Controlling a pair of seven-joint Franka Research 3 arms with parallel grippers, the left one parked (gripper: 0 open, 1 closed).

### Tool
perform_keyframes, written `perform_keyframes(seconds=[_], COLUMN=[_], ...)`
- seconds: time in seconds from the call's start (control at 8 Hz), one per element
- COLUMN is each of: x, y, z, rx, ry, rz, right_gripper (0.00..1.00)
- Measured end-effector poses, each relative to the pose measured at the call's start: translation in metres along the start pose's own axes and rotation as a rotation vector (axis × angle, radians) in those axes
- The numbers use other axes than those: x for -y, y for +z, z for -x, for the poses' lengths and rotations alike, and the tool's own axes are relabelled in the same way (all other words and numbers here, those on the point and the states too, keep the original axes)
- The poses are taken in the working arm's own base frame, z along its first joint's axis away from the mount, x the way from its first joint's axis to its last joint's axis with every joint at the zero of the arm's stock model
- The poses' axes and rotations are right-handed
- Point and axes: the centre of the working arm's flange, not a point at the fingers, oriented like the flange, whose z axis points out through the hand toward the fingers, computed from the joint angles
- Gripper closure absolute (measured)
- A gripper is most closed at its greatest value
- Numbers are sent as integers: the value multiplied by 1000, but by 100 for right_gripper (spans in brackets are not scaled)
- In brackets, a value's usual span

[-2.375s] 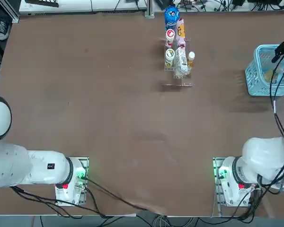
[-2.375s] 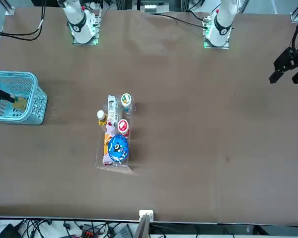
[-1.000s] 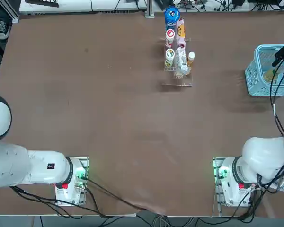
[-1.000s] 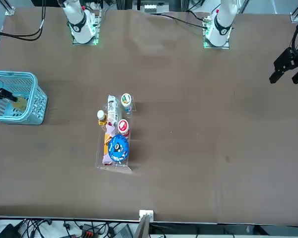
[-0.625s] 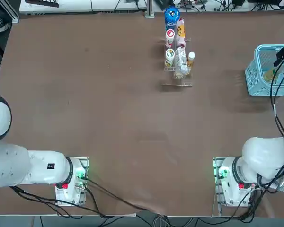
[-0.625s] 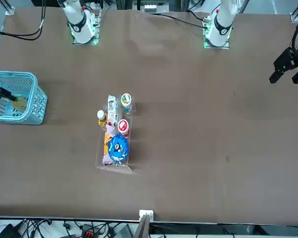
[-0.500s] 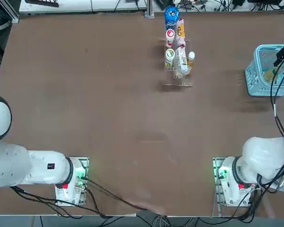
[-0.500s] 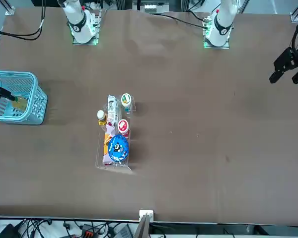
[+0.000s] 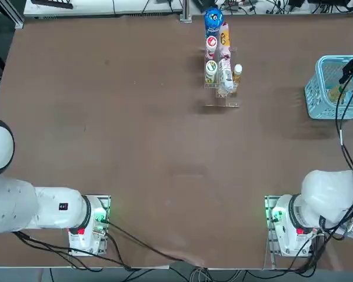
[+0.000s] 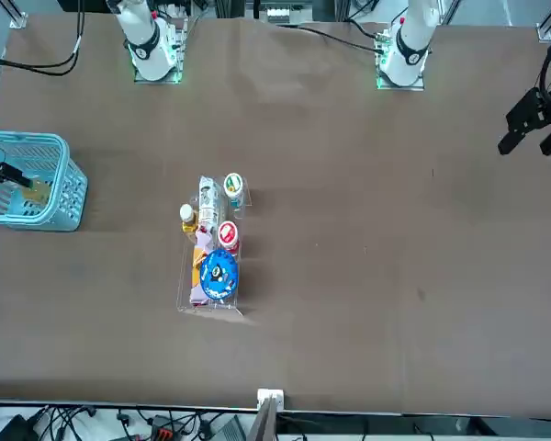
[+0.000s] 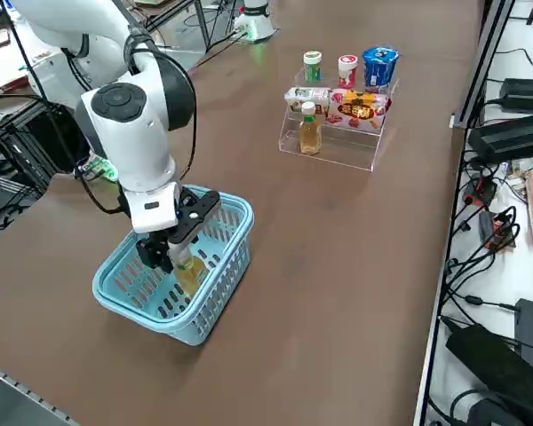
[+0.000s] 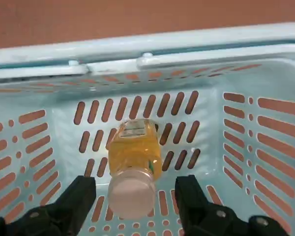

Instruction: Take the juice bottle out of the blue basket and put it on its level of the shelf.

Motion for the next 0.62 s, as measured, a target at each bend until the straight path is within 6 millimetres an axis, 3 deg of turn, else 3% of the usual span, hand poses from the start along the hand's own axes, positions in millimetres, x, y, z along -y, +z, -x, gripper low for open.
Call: perform_keyframes(seconds=[0.62], x=[4], y=[8], z=[0], rx=[7], ry=[-5], rz=[-5], right_gripper=[4])
